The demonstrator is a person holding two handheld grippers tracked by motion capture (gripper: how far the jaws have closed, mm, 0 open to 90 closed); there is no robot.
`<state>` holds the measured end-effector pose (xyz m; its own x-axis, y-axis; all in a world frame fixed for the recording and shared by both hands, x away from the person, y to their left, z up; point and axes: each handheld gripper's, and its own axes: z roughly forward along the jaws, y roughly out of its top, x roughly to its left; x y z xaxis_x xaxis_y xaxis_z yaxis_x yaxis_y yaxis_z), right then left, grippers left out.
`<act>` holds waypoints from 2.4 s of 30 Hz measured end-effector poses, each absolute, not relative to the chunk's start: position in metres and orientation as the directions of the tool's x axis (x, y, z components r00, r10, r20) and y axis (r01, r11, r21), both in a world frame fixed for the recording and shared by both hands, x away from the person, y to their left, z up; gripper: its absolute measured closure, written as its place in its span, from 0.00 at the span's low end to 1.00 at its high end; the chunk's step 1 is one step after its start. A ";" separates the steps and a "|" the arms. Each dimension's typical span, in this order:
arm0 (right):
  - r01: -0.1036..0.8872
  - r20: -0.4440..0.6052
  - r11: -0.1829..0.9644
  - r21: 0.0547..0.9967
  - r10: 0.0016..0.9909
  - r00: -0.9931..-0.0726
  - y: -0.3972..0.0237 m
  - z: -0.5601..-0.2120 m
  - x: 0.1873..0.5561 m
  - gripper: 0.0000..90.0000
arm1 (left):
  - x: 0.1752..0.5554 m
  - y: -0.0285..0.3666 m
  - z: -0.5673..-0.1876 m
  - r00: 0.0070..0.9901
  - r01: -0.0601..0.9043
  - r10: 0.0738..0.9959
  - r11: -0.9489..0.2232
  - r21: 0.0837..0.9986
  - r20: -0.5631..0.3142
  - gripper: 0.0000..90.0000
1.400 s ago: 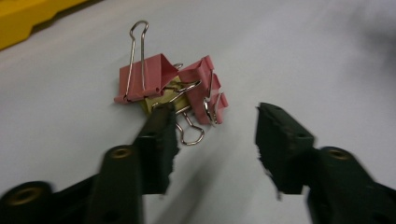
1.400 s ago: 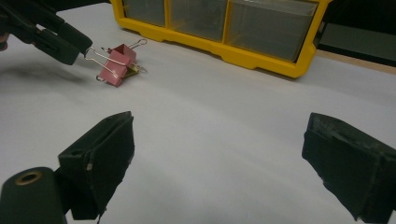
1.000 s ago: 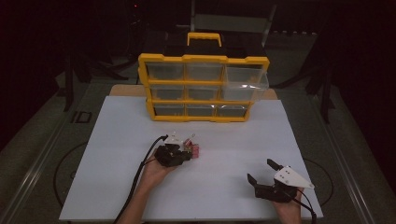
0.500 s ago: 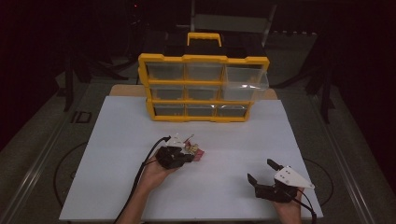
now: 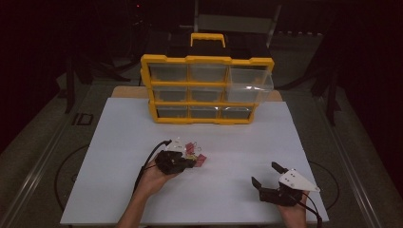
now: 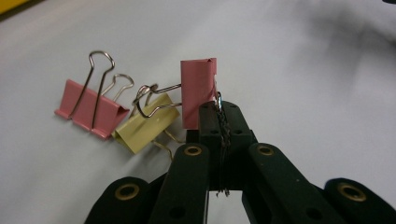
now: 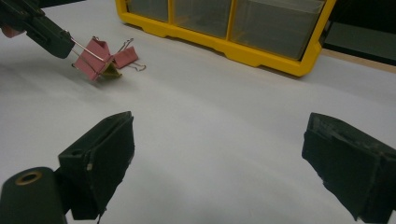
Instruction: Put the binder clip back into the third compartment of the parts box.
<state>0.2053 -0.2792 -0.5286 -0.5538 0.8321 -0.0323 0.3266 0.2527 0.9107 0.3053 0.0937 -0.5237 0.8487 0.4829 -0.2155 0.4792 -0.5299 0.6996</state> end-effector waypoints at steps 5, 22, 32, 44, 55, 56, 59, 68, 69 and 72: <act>0.329 -0.031 0.252 0.910 0.832 -0.553 -0.280 -0.529 0.206 0.10 | 0.303 0.095 -0.529 0.843 0.497 0.485 -0.531 0.687 -0.235 1.00; 0.334 -0.030 0.257 0.907 0.831 -0.556 -0.279 -0.529 0.206 0.10 | 0.279 0.098 -0.525 0.844 0.512 0.464 -0.549 0.660 -0.268 1.00; 0.333 -0.031 0.255 0.908 0.832 -0.553 -0.279 -0.529 0.206 0.10 | 0.269 0.104 -0.528 0.843 0.512 0.465 -0.542 0.667 -0.270 1.00; 0.330 -0.026 0.247 0.911 0.833 -0.552 -0.279 -0.529 0.206 0.10 | 0.272 0.109 -0.490 0.860 0.446 0.471 -0.509 0.736 -0.196 1.00; 0.325 -0.014 0.234 0.916 0.830 -0.558 -0.280 -0.528 0.206 0.10 | 0.291 0.117 -0.463 0.850 0.420 0.505 -0.476 0.772 -0.151 1.00; 0.324 -0.013 0.233 0.917 0.829 -0.559 -0.279 -0.528 0.206 0.10 | 0.293 0.118 -0.460 0.849 0.418 0.509 -0.474 0.775 -0.146 1.00; 0.323 -0.009 0.230 0.918 0.828 -0.561 -0.279 -0.528 0.206 0.10 | 0.297 0.119 -0.455 0.846 0.414 0.515 -0.469 0.780 -0.139 1.00; 0.311 -0.009 0.224 0.924 0.824 -0.567 -0.278 -0.528 0.207 0.10 | 0.318 0.124 -0.430 0.844 0.388 0.521 -0.428 0.816 -0.128 1.00; 0.310 -0.010 0.224 0.924 0.825 -0.566 -0.278 -0.528 0.208 0.10 | 0.320 0.124 -0.428 0.843 0.385 0.522 -0.424 0.820 -0.126 1.00; 0.308 -0.003 0.215 0.927 0.824 -0.567 -0.279 -0.528 0.208 0.10 | 0.326 0.125 -0.421 0.844 0.379 0.521 -0.416 0.827 -0.125 1.00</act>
